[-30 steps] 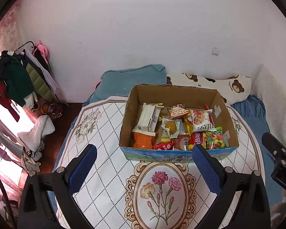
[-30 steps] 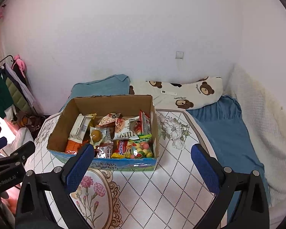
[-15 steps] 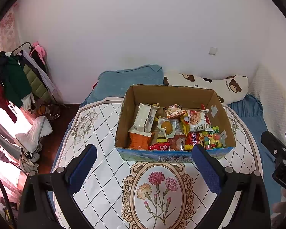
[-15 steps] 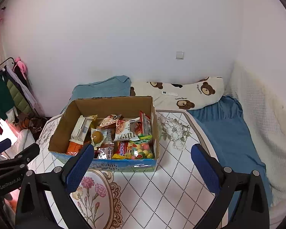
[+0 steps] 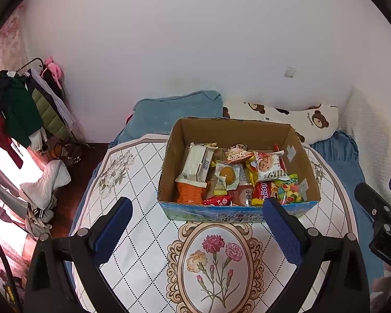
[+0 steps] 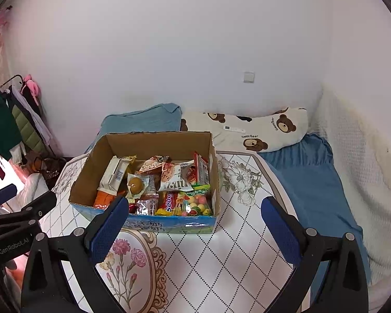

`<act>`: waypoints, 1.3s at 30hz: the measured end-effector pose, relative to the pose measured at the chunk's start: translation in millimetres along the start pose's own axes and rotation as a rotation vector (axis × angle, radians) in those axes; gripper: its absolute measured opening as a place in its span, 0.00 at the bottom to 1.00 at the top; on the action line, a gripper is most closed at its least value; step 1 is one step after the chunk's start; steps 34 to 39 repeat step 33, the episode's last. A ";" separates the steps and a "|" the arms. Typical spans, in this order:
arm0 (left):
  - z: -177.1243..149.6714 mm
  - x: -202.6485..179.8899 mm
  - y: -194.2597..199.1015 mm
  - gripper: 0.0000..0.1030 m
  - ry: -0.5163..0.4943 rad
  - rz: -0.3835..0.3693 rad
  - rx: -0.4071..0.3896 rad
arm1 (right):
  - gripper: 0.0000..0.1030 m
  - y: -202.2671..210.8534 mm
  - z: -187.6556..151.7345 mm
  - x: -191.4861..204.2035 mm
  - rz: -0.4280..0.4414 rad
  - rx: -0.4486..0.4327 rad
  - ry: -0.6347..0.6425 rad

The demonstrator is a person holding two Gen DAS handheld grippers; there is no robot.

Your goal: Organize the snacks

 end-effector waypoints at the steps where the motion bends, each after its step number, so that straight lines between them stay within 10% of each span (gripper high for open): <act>1: -0.2 -0.1 0.1 0.99 0.001 0.000 0.001 | 1.00 0.7 0.1 -0.3 0.000 0.000 0.000; 39: -7.3 -7.4 12.2 0.99 -0.023 -0.032 -0.011 | 1.00 10.5 -5.8 -0.5 0.026 -0.001 0.007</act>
Point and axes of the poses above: each gripper's, at about its wrist camera, not at the fingertips, and y roughly against the way its jaws point, x to its left, z to its top, the point moved 8 cm from there along -y, roughly the way its jaws point, and after that the axes turned 6 degrees about x, right-handed, at the moved point
